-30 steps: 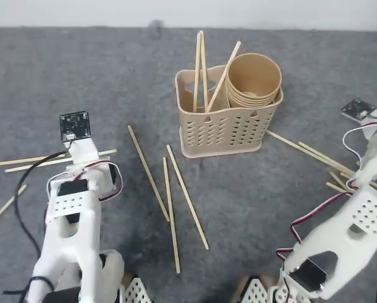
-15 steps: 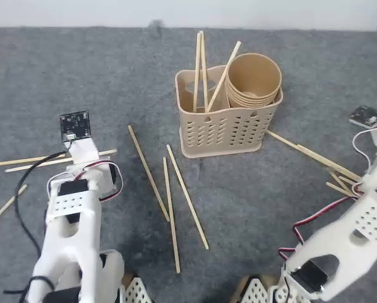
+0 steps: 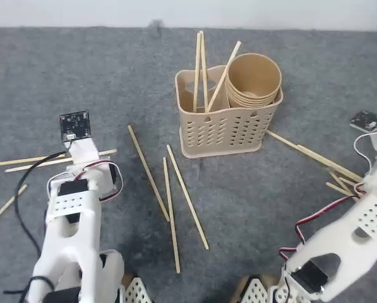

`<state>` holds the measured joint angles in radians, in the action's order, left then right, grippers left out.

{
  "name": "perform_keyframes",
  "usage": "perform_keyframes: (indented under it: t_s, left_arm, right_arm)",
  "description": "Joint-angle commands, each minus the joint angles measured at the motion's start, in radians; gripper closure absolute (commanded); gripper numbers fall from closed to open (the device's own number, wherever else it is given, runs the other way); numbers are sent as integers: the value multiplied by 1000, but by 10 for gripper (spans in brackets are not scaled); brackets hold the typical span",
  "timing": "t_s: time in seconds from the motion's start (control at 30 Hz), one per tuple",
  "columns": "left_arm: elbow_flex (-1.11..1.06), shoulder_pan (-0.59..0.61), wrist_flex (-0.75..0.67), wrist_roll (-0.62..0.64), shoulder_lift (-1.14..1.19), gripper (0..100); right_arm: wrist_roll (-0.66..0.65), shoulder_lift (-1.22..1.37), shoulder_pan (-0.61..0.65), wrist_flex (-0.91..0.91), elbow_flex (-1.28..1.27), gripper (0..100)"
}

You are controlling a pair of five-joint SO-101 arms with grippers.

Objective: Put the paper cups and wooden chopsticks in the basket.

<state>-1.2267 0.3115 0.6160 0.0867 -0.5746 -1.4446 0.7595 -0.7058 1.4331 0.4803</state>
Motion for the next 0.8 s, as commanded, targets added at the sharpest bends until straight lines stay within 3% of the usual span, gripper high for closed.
perform_keyframes:
  t_s: [0.0, 0.17, 0.47, 0.77]
  left_arm:
    - [8, 2, -21, -17, -35, 948]
    - [8, 2, -21, -17, -35, 948]
    - [8, 2, -21, -17, -35, 948]
    - [8, 0, -21, -18, -35, 948]
  right_arm:
    - [5, -24, -2, -35, 40, 998]
    - [91, -79, -22, 2, 103, 991]
    - [123, -268, -122, 211, 140, 991]
    - [302, -312, -231, 219, 138, 990]
